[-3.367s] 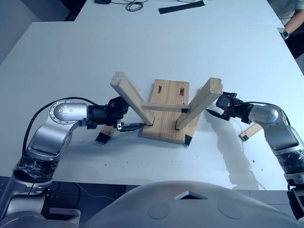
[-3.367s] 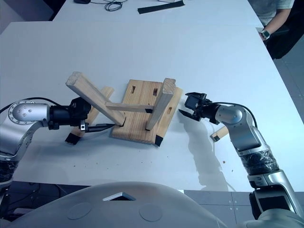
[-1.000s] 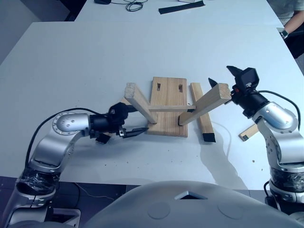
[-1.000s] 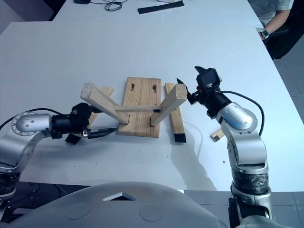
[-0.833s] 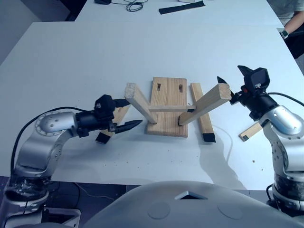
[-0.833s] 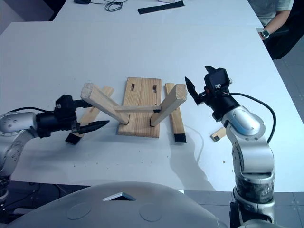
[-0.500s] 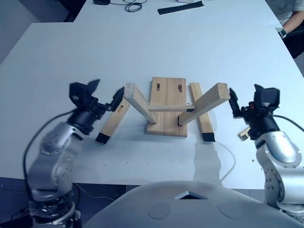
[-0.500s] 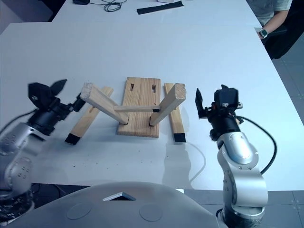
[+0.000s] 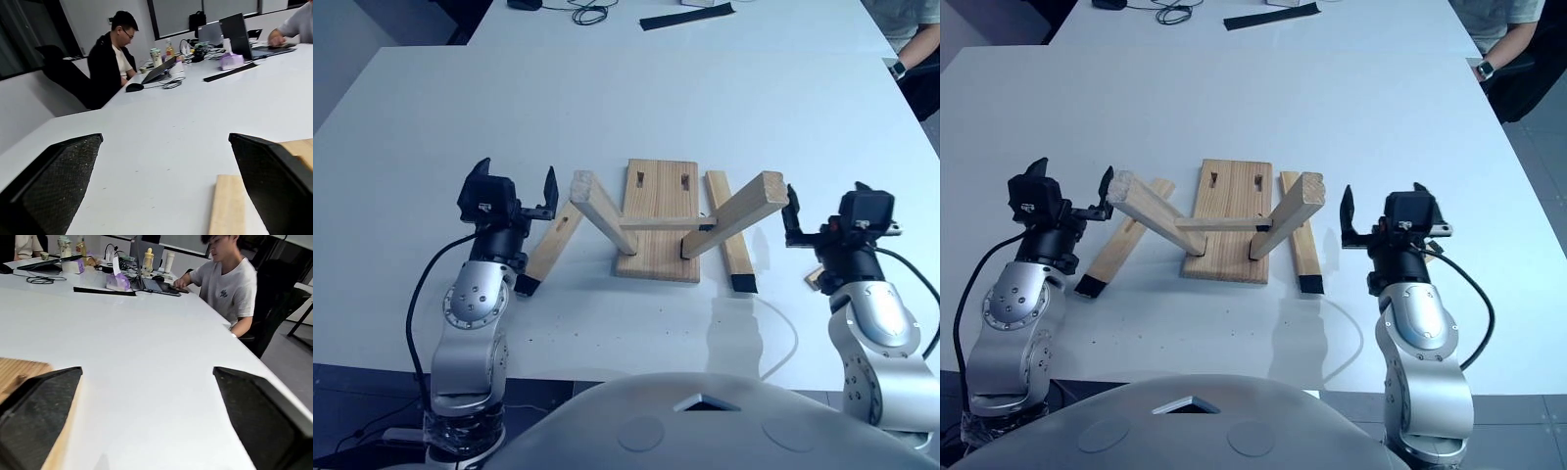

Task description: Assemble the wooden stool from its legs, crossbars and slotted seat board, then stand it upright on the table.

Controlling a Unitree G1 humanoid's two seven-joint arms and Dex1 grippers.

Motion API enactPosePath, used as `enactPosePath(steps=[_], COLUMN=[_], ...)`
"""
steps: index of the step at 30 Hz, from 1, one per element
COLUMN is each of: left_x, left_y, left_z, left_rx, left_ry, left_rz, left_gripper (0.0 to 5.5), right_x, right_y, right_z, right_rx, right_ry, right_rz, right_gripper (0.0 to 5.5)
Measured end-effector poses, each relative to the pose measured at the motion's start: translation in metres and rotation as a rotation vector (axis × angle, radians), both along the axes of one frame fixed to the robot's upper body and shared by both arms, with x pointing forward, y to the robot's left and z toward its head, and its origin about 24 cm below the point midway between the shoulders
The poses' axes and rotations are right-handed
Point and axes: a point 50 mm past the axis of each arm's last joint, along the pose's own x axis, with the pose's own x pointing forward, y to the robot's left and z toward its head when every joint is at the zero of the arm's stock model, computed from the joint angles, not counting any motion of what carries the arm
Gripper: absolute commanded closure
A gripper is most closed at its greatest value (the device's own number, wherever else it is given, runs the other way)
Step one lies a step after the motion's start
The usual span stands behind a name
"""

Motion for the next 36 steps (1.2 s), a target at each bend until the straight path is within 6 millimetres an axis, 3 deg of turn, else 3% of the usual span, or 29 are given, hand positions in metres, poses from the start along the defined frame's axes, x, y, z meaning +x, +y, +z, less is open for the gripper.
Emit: enactPosePath(steps=[4,5,9,16,21,24,29,36], left_x=[-0.003,-0.002,0.017,0.025,0.019,0.021,0.02,0.008], left_y=[0.003,0.0,-0.038,-0.063,-0.056,-0.038,-0.026,-0.015], left_z=[0.005,0.006,0.021,0.026,0.013,0.006,-0.004,-0.019], left_rx=[0.033,0.034,0.033,0.079,0.099,0.153,0.183,0.216], left_ry=[-0.004,-0.001,-0.031,-0.015,0.042,0.052,0.068,0.117], left_rz=[-0.01,-0.033,-0.218,-0.31,-0.321,-0.258,-0.232,-0.246], left_gripper=[0.72,0.72,0.72,0.72,0.72,0.72,0.72,0.72], right_x=[0.004,0.008,0.024,0.033,0.038,0.038,0.03,-0.016], right_y=[-0.013,-0.007,0.051,0.067,0.049,0.03,-0.005,-0.015], right_z=[0.019,0.023,0.03,0.023,0.018,0.013,-0.006,-0.04], right_rx=[-0.067,-0.06,0.058,0.066,0.029,-0.014,-0.117,-0.221], right_ry=[-0.079,-0.095,-0.125,-0.052,-0.036,-0.03,0.053,0.391], right_rz=[-0.031,0.002,0.258,0.239,0.179,0.103,0.042,0.377], right_gripper=[0.12,0.12,0.12,0.12,0.12,0.12,0.12,0.12])
